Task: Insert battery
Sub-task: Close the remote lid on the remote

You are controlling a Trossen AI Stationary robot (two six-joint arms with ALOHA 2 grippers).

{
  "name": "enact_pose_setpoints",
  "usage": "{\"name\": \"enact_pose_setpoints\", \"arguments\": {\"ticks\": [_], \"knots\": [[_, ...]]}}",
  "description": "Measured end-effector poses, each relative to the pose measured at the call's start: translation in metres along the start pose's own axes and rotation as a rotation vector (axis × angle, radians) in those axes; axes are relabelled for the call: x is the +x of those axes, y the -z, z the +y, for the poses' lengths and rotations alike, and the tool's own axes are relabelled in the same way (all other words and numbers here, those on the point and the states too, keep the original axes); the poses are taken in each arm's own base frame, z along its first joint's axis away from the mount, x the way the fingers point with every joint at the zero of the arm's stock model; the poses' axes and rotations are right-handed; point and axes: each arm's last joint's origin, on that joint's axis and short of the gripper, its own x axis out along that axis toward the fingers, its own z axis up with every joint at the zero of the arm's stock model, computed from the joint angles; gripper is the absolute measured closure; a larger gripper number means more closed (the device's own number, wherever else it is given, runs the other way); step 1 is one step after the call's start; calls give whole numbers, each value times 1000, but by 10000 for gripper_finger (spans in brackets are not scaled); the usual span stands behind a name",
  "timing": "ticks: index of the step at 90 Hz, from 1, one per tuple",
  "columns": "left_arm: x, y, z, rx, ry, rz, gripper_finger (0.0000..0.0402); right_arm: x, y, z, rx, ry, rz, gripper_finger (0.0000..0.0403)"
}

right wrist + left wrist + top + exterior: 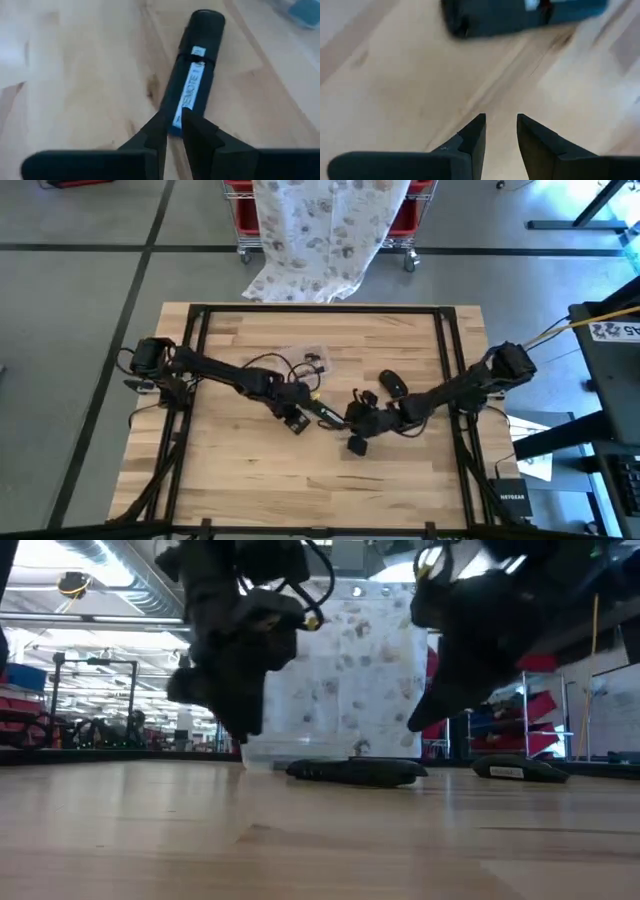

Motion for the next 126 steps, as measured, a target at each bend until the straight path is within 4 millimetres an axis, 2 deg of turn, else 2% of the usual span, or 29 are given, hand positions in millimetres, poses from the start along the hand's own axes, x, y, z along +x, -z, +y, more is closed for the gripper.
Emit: {"name": "enact_pose_setpoints", "arguments": {"ticks": [13, 30, 40, 59, 76, 106, 126], "knots": [[1, 14, -10, -30, -35, -35, 312, 3, -5, -8, -21, -23, 17, 361], [-1, 24, -17, -67, -35, -49, 312, 10, -8, -13, -62, -33, 9, 361], [-8, 25, -19, -79, -15, -64, 312, 16, -11, -11, -55, -72, -10, 361], [-18, 24, -20, -80, -11, -118, 312, 28, -3, -10, -61, -91, 24, 361], [-20, 24, -20, -82, -11, -132, 312, 37, 1, -9, -62, -95, 36, 361], [-20, 24, -21, -89, -7, -133, 312, 38, -1, -9, -56, -85, 6, 361], [-20, 23, -22, -87, 16, -136, 312, 45, -4, -19, -21, -86, 6, 361]]}}
